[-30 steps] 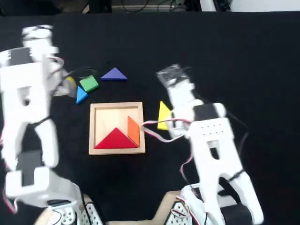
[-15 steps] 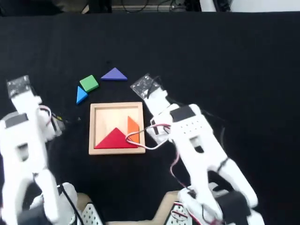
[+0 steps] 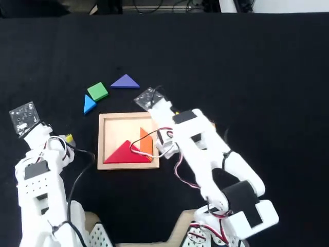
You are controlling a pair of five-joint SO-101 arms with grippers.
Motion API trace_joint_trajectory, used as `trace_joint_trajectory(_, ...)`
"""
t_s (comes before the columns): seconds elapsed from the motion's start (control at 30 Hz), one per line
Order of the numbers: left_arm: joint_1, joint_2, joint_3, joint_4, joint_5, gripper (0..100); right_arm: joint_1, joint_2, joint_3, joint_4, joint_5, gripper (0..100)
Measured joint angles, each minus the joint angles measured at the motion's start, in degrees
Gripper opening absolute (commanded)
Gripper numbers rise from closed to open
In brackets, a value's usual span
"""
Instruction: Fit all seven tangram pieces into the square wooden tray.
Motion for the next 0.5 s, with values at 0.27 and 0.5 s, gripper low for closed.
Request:
trace_joint_trajectory(0.27,0.00,12.48,-3.87,-0.79,0.00,23,-0.44,6.15,-4.22,-0.88,0.09,36.8)
trace_joint_trajectory(0.5,0.00,15.47,-5.89,-0.26,0.00,23,1.93,13.89,-11.96,1.85,1.85,34.1)
